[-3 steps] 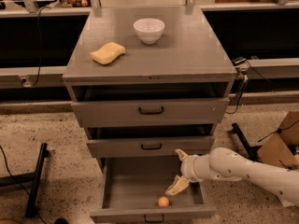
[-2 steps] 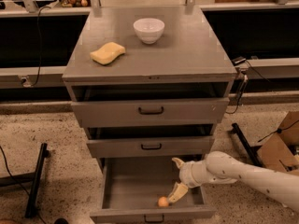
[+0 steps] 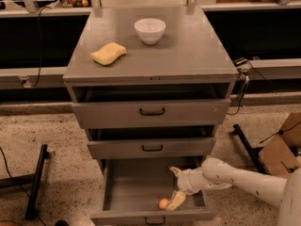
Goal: Pick orange from bottom drawer and place on counter
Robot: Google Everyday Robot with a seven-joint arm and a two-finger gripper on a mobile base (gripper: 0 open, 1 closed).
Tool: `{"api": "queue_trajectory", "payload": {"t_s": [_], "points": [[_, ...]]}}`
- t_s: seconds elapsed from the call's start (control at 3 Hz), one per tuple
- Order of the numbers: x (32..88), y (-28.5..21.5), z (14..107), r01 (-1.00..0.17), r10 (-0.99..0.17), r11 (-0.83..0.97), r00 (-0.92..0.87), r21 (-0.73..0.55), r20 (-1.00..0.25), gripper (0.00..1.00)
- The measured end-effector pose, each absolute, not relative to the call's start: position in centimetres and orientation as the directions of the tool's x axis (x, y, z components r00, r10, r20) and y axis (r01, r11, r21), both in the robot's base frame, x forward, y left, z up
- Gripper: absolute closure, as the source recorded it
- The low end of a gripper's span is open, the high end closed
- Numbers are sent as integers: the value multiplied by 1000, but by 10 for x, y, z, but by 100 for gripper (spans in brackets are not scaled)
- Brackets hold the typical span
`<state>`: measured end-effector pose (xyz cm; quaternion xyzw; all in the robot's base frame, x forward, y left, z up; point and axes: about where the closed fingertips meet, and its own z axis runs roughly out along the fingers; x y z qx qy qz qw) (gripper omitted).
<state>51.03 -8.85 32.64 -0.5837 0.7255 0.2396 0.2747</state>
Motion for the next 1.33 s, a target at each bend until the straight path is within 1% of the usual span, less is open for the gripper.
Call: {"api": "queue_trajectory", "payload": {"t_s": [0.33,0.67,1.0,1.33], "points": [[508,-84,321,-981,-732,189,-162,31,-662,0],[518,-100,300,-981,-752,194,-155,10,-641,0],[531,-120,282,-981,-746,195,-144,-7,-650,17],[549,-135,264,-983,-743,182,-122,-23,-658,39]]}}
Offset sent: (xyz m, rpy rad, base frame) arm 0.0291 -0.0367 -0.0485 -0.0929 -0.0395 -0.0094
